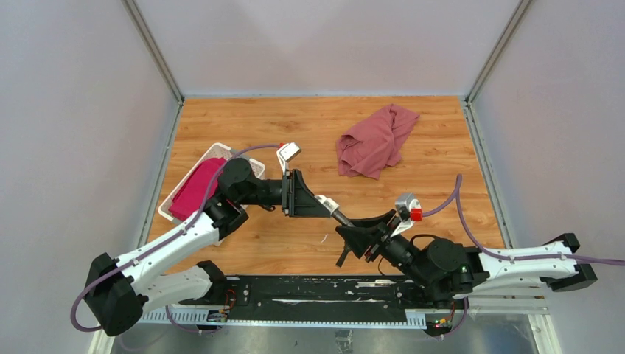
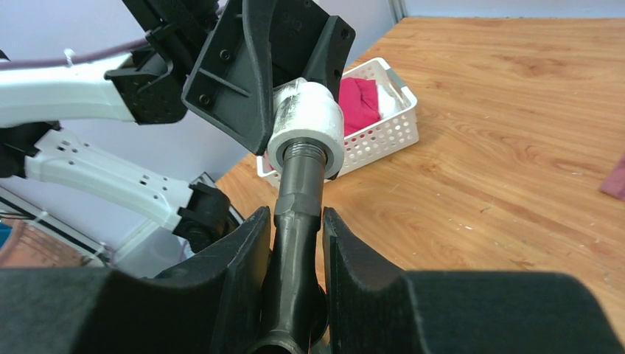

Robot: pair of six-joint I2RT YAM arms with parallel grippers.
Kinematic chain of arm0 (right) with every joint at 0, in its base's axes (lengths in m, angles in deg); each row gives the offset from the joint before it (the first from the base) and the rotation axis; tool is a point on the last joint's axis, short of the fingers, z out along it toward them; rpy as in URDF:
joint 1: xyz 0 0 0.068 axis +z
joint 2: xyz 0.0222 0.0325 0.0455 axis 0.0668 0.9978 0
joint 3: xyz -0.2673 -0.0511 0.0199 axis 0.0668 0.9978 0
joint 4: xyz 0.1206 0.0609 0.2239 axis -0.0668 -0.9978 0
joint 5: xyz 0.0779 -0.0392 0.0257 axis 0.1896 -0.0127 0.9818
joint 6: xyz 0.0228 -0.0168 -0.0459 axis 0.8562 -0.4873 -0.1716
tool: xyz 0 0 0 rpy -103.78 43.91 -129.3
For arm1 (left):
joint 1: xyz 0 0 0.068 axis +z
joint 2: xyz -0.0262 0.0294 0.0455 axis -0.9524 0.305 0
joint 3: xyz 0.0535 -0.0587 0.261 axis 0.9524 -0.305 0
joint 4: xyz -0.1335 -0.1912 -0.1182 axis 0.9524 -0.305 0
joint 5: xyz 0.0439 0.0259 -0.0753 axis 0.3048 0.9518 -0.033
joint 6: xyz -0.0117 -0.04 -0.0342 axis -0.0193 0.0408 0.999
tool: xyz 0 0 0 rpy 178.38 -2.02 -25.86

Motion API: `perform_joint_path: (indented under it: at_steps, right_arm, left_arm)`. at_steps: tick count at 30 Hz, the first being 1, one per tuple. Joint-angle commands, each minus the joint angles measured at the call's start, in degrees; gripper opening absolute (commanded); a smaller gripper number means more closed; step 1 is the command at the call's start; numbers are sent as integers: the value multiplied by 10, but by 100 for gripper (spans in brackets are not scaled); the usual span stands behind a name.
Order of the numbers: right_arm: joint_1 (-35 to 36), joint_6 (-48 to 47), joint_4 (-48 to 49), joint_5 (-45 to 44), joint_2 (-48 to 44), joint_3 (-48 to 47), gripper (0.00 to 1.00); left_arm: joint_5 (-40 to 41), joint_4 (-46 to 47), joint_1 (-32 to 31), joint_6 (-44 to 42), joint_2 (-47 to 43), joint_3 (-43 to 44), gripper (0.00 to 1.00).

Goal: Install the water faucets

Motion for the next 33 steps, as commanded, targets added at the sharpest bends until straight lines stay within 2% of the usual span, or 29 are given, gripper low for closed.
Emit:
perform_joint_path:
  at_steps: [1, 12, 22, 28, 33]
  right_arm:
    - [-32, 94, -1, 73, 1, 4, 0]
    - [-147, 194, -7, 241, 6, 4, 0]
    - [-293, 299, 8, 490, 30, -1, 0]
    - [-381, 409, 111, 624, 71, 25, 0]
    - [-429, 477, 172, 710, 114, 28, 0]
  left_arm:
    - [-34, 94, -31, -45, 4, -1, 0]
    - [-34, 140, -31, -132, -15, -4, 0]
    - [-46, 170, -32, -201, -28, -15, 0]
    - [-8, 199, -32, -241, -48, -39, 0]
    - [24, 201, -32, -310, -71, -59, 0]
